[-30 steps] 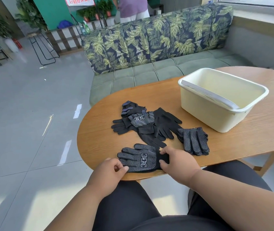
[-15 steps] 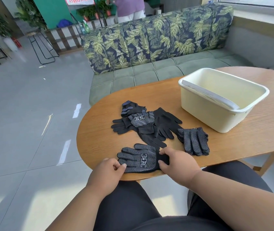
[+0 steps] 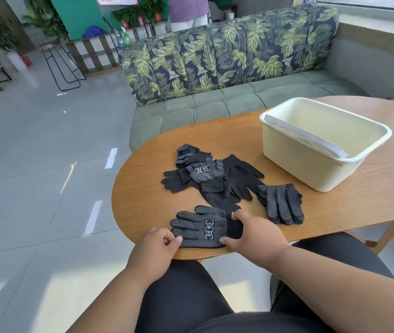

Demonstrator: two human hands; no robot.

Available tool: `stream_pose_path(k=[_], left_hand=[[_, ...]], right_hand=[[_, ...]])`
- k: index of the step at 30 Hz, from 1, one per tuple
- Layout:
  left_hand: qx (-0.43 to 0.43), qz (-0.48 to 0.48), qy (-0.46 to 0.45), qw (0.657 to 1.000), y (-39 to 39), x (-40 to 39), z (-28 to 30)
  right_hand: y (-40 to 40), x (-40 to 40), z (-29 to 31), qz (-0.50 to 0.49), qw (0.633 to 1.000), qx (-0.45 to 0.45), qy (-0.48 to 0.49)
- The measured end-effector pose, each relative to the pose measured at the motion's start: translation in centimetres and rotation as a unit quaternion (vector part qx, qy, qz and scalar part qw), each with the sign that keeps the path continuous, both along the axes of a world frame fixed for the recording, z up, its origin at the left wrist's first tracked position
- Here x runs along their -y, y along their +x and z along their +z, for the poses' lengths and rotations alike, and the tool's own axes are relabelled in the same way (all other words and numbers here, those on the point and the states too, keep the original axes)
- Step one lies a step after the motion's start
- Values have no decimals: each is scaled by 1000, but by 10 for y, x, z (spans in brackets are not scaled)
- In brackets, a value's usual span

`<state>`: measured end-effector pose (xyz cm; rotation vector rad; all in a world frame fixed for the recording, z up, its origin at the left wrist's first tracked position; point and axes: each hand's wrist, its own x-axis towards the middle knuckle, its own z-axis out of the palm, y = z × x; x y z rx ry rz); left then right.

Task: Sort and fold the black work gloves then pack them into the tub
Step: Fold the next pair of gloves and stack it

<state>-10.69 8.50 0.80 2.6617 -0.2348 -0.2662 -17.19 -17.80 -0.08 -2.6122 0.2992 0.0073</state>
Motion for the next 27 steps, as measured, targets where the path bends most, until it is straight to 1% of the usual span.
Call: stream_pose_path(k=[5,9,17,20,24,27], left_hand=[[8,55,-31,998,4,4,3],[21,84,-18,996,8,7,4],[26,77,-11,997,8,11,-1],[33,70,13,997,11,9,-5],[44,50,65,996,13,9,-8],[33,46,72,996,14,10,-6]], right_hand=[[0,0,-2,4,1000,8,-2],[0,0,-2,6,1000,9,-6],[0,1,-3,7,1000,7,-3],[0,0,-3,6,1000,7,-7],[1,1,-3,3,1000,5,-2],[1,2,-2,2,1000,5,1]])
